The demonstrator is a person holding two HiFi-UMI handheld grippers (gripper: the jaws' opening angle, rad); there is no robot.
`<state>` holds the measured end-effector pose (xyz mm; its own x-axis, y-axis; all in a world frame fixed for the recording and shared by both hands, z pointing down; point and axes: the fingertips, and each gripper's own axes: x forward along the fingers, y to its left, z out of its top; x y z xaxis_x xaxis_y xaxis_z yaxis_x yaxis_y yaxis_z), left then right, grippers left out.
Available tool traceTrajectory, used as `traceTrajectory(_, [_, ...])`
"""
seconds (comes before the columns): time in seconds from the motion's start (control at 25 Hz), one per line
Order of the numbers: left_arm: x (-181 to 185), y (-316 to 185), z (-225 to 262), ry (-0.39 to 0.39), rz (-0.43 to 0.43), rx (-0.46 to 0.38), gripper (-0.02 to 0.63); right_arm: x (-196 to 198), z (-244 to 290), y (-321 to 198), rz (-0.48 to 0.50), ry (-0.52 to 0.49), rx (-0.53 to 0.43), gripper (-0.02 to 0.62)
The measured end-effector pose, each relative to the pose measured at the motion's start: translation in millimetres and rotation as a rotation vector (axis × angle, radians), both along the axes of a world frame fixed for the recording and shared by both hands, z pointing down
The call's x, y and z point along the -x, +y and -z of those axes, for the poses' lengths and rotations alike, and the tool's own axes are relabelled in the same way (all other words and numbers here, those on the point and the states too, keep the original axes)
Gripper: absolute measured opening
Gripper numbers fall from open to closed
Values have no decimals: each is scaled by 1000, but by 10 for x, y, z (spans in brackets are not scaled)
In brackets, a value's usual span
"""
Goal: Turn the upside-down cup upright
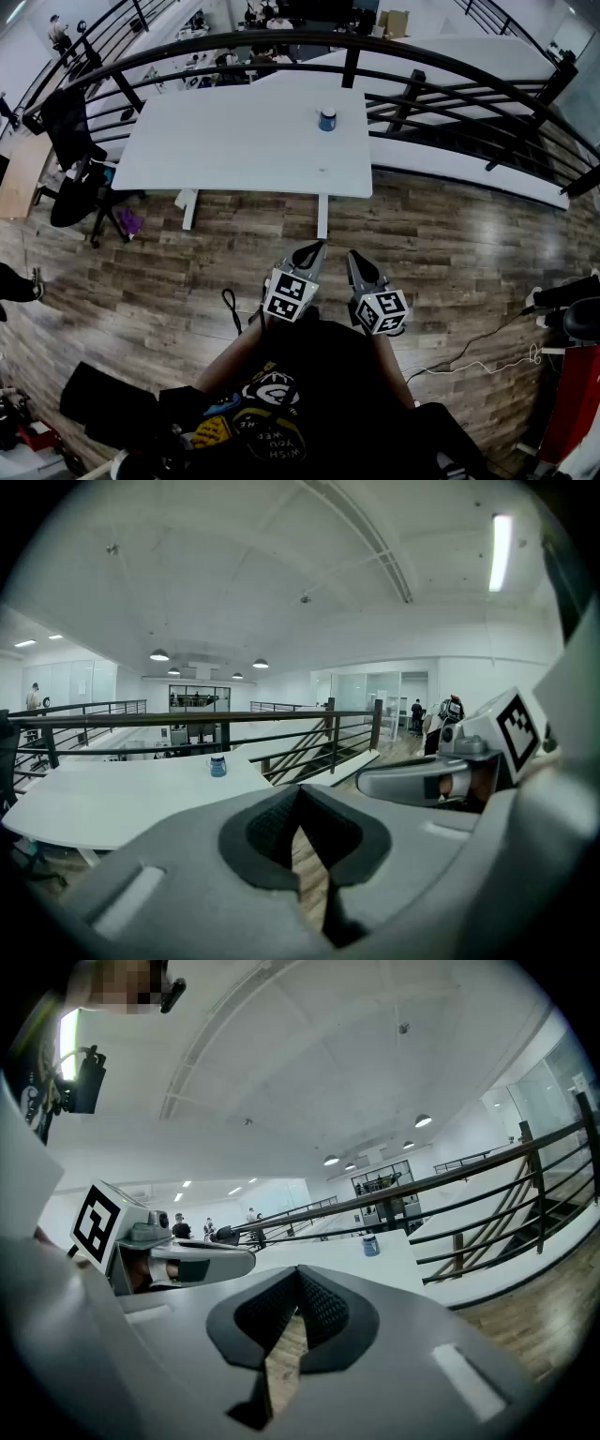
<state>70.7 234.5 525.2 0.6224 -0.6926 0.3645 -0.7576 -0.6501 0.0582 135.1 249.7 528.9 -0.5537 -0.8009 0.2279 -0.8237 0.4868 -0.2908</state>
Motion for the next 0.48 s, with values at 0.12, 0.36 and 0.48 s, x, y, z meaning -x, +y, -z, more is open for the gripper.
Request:
traceTrajectory(0.12, [-4,27,-14,-7,2,-1,6,-8,-15,7,-2,-9,0,-3])
traceTrajectory(0.36, [151,31,-43,0,48,15,6,54,31,-20,-3,-25,-39,-3])
traceTrajectory(0.48, [206,-21,-91,-1,56,26,6,115,-36,-48,9,-20,-24,-3])
